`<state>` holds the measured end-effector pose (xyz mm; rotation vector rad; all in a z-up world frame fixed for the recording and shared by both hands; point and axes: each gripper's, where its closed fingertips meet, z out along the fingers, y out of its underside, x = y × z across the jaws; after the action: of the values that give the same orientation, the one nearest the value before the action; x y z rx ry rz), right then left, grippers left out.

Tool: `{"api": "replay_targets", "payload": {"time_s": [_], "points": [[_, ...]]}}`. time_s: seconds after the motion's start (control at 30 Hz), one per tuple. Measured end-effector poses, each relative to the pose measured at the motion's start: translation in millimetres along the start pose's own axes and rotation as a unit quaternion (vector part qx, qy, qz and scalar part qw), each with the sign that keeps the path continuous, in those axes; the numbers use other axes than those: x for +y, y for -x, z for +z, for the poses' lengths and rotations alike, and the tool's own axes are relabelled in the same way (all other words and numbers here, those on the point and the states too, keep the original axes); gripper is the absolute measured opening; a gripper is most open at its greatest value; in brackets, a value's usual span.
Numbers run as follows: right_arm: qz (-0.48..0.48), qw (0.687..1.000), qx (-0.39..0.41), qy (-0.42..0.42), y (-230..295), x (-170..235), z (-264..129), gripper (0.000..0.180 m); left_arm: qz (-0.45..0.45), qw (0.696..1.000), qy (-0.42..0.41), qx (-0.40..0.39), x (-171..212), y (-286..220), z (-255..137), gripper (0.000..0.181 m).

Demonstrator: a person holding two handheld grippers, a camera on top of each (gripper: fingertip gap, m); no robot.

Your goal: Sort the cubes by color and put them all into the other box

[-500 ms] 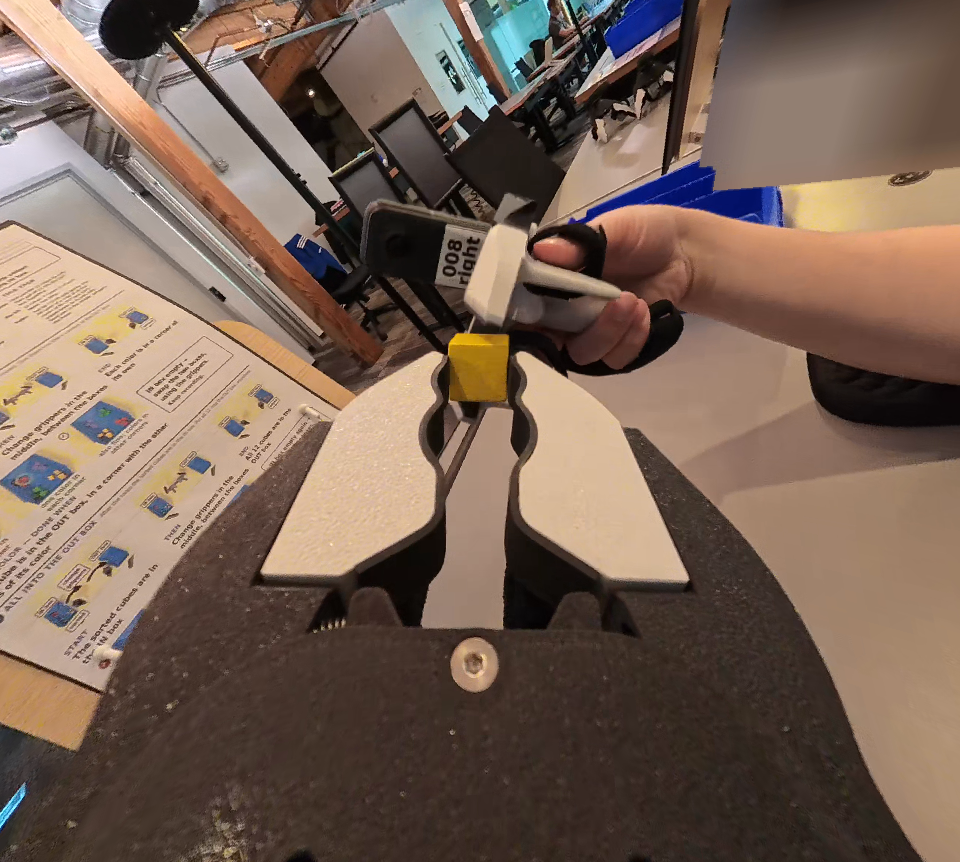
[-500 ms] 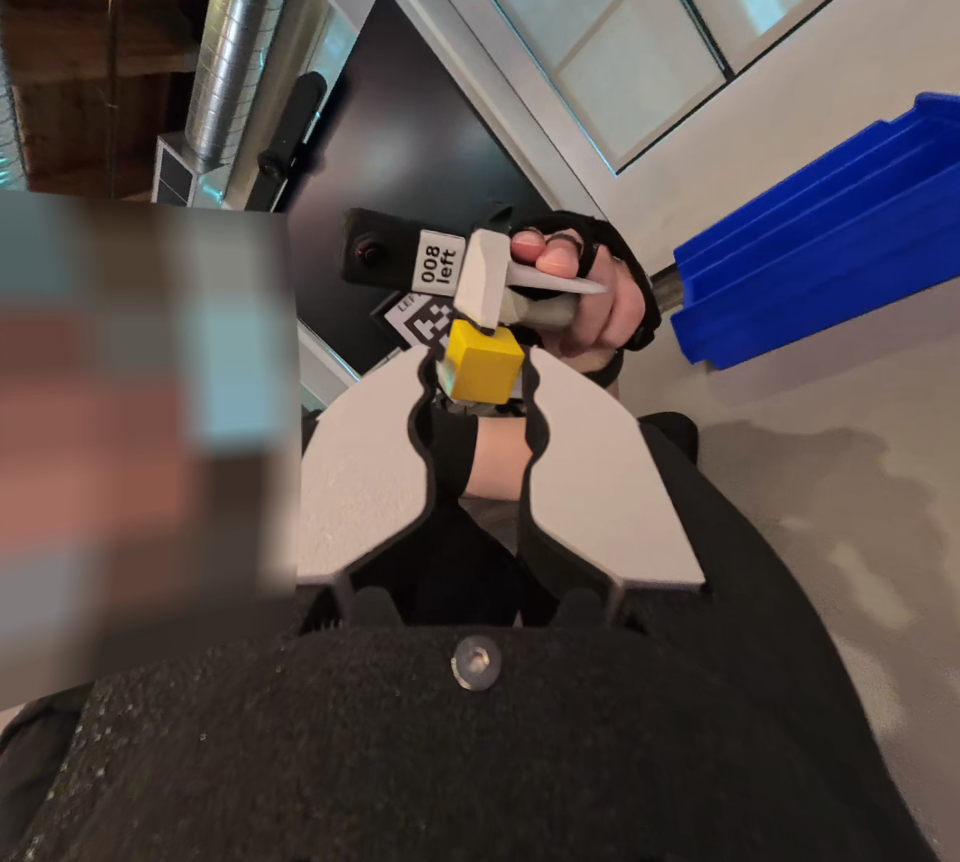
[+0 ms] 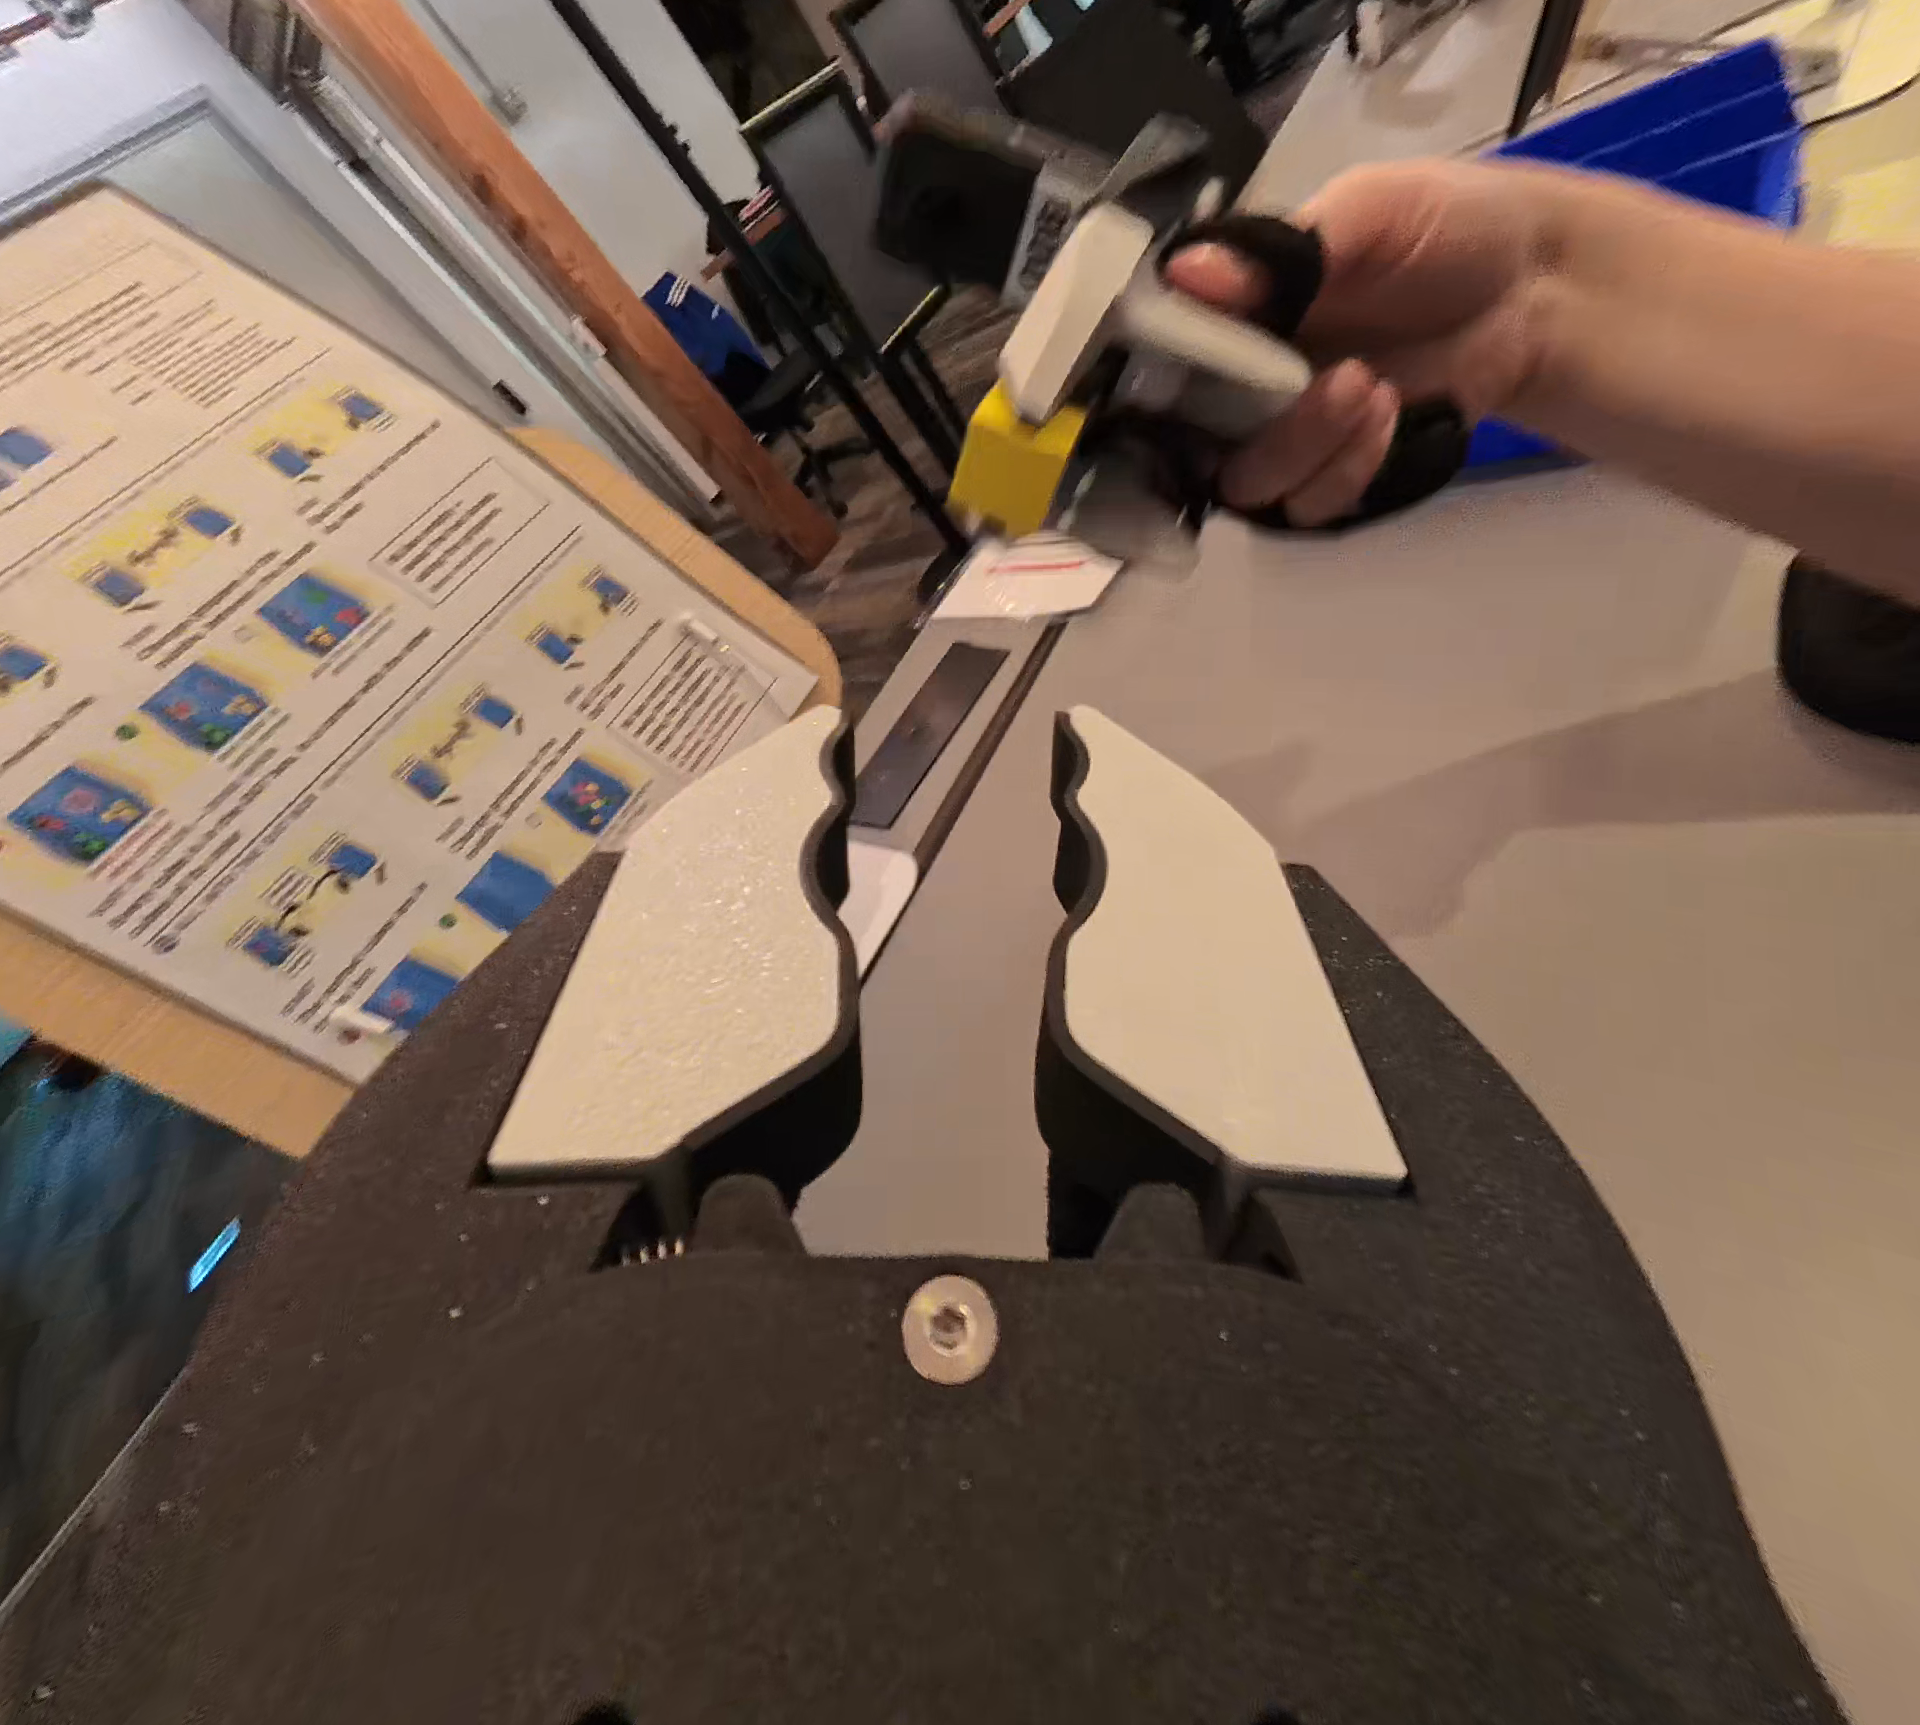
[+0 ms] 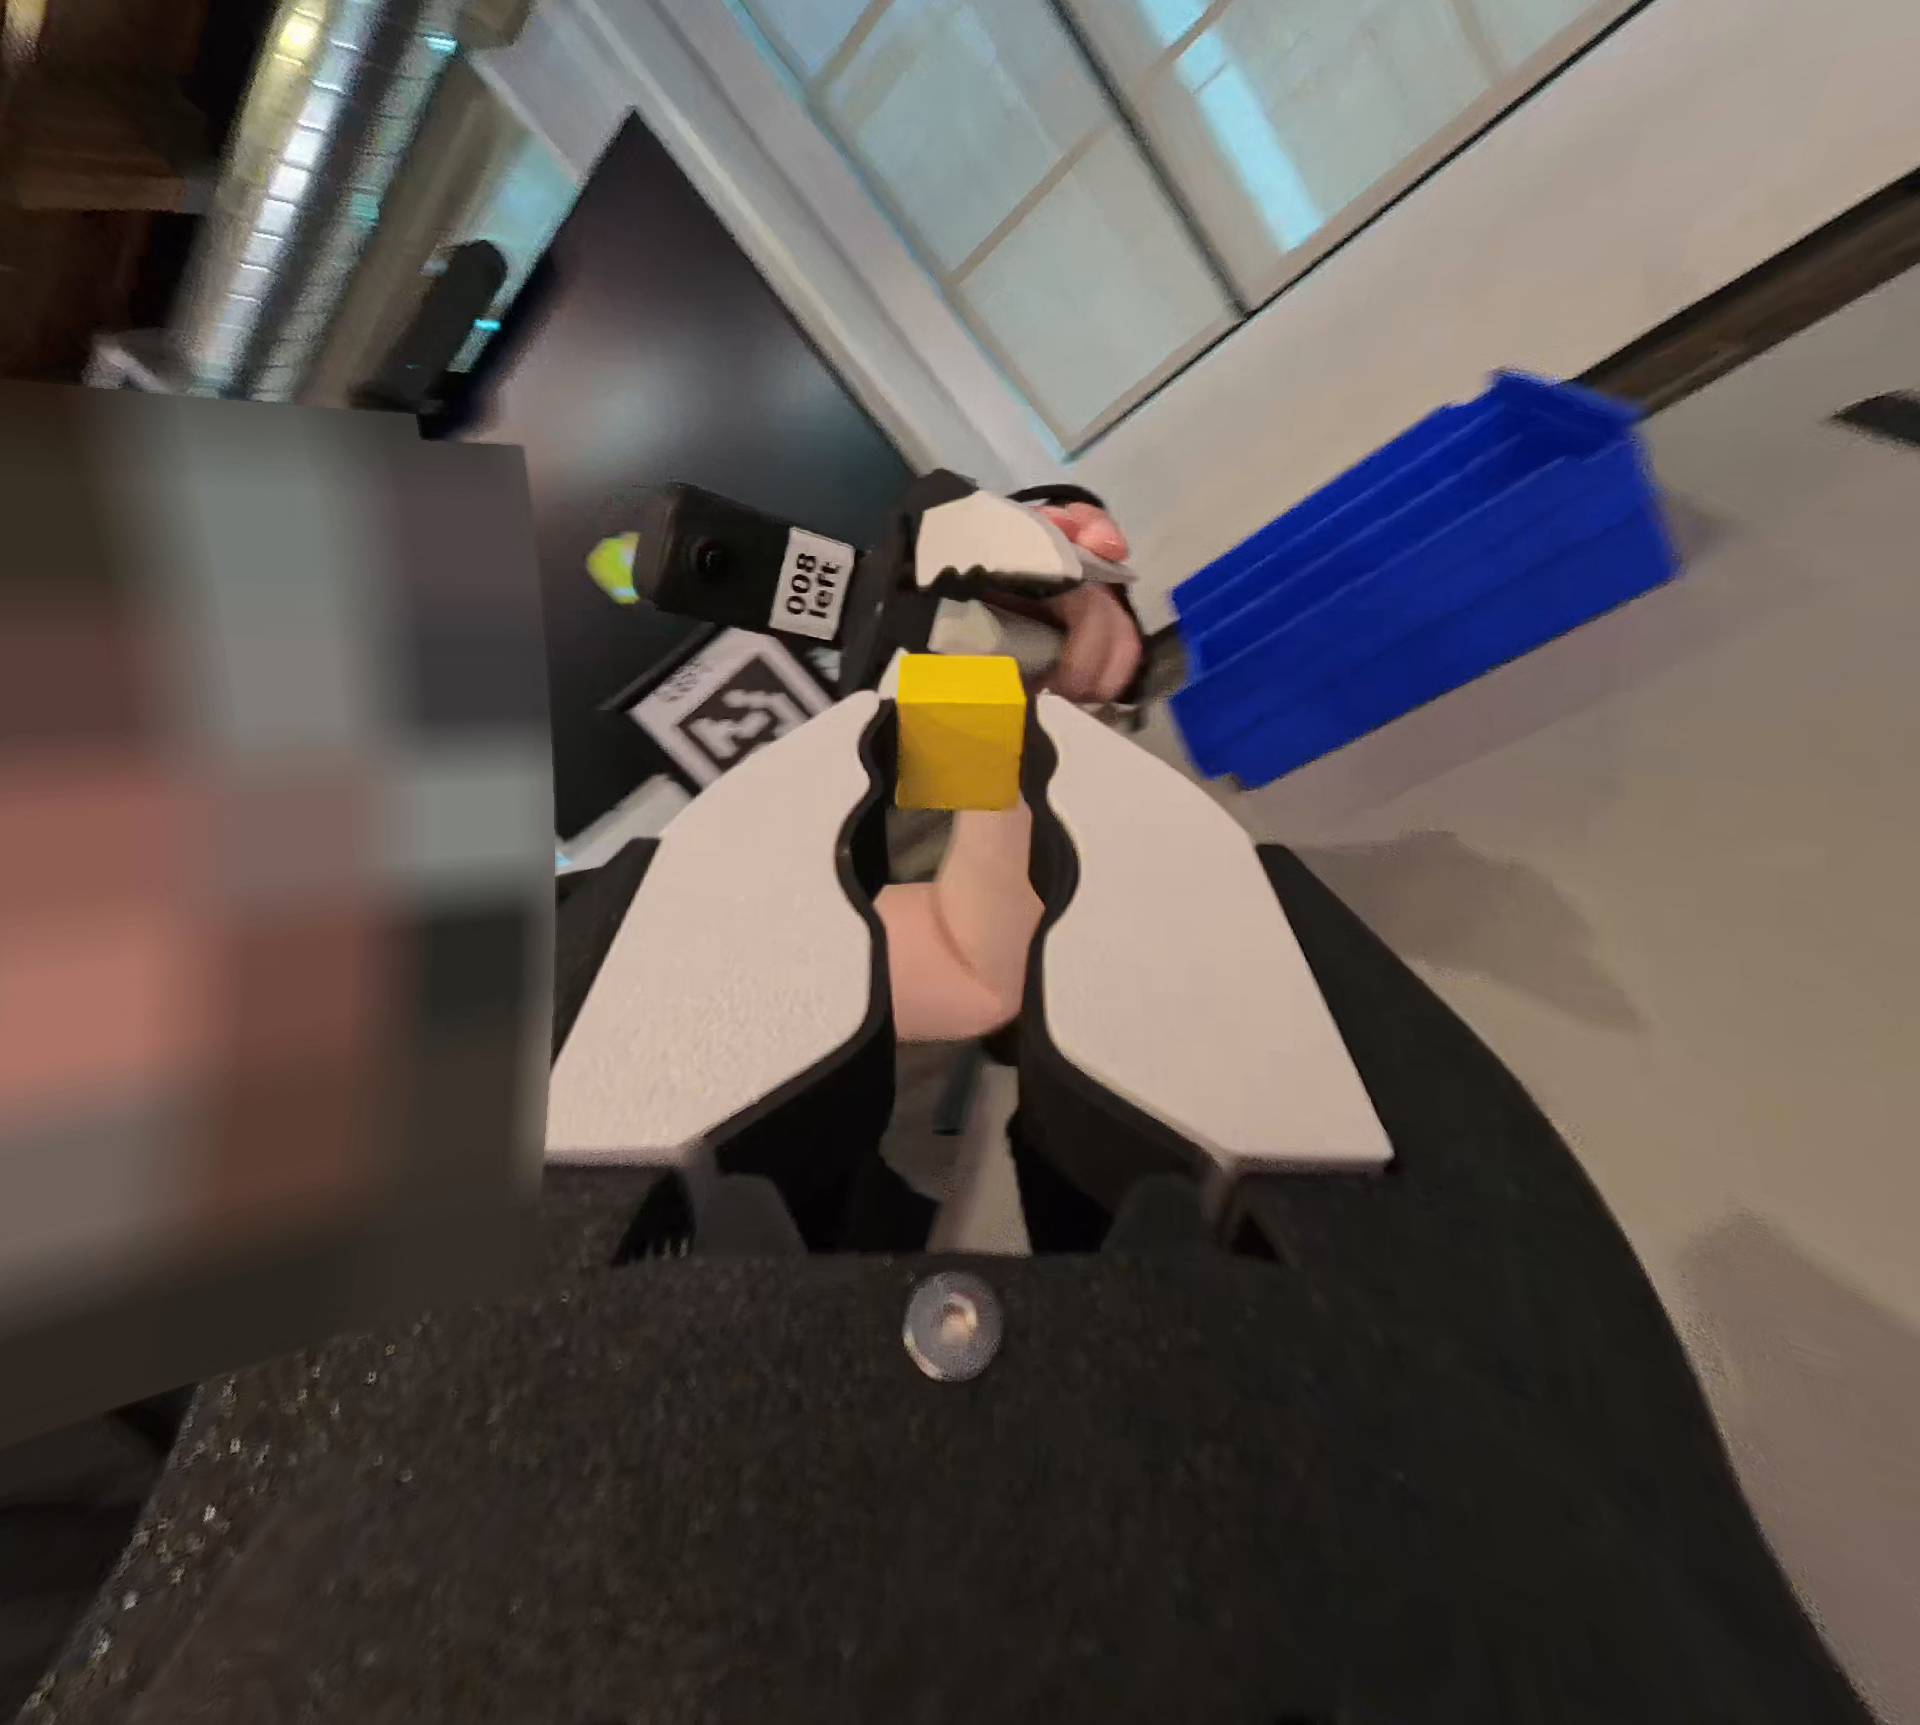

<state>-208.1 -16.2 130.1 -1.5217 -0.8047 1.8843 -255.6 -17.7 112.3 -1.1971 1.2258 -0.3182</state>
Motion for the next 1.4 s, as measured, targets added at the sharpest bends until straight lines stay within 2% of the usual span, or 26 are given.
{"api": "replay_targets", "payload": {"time_s": [0.1,0.17,0.23,0.33,0.4,0.5,0.6,0.7,0.77,0.87,0.97,1.07,1.27,1.4], "points": [[-0.093,0.982,0.164,-0.011,6.0,-14.4,-52.6,0.022,-0.008,0.999,0.013,-0.031,7.2,19.5,-10.2,0.028],[-0.148,0.952,0.265,-0.038,26.3,-25.4,-99.2,0.022,-0.012,0.999,0.015,-0.049,8.9,29.8,-16.8,0.022],[-0.163,0.904,0.391,-0.062,36.3,-32.5,-162.0,0.022,-0.011,0.998,0.024,-0.053,12.1,33.3,-21.9,0.017],[-0.085,0.799,0.594,-0.04,16.8,-25.9,-285.6,0.022,0.001,0.998,0.039,-0.051,16.8,33.1,-26.0,0.016],[0.008,0.739,0.674,-0.003,-6.7,-7.4,-362.5,0.022,0.003,0.998,0.045,-0.05,18.2,32.6,-25.8,0.016],[0.105,0.679,0.725,0.059,-45.4,28.3,-440.0,0.022,-0.005,0.997,0.047,-0.052,17.7,32.3,-21.3,0.016],[0.17,0.639,0.736,0.146,-79.1,71.9,-475.5,0.022,0.0,0.997,0.058,-0.049,20.2,28.6,-16.2,0.015],[0.2,0.632,0.719,0.208,-110.3,99.0,-482.0,0.022,0.01,0.995,0.081,-0.054,28.0,27.6,-13.6,0.015],[0.208,0.645,0.7,0.224,-128.7,106.4,-476.6,0.022,0.009,0.994,0.092,-0.058,32.5,28.3,-12.7,0.016],[0.207,0.648,0.692,0.242,-147.4,109.2,-476.3,0.022,0.0,0.993,0.1,-0.064,37.0,31.1,-12.4,0.015],[0.215,0.671,0.667,0.24,-160.5,108.8,-465.6,0.022,-0.006,0.992,0.103,-0.068,39.7,32.9,-12.4,0.015],[0.205,0.663,0.673,0.255,-166.6,108.9,-468.4,0.022,-0.006,0.992,0.109,-0.067,42.9,33.1,-12.0,0.015],[0.207,0.684,0.656,0.244,-168.1,109.4,-465.2,0.023,-0.007,0.991,0.114,-0.063,46.2,32.0,-8.9,0.015],[0.187,0.701,0.654,0.215,-159.0,97.0,-462.1,0.031,-0.007,0.991,0.12,-0.065,49.3,33.9,-10.8,0.015]]}}
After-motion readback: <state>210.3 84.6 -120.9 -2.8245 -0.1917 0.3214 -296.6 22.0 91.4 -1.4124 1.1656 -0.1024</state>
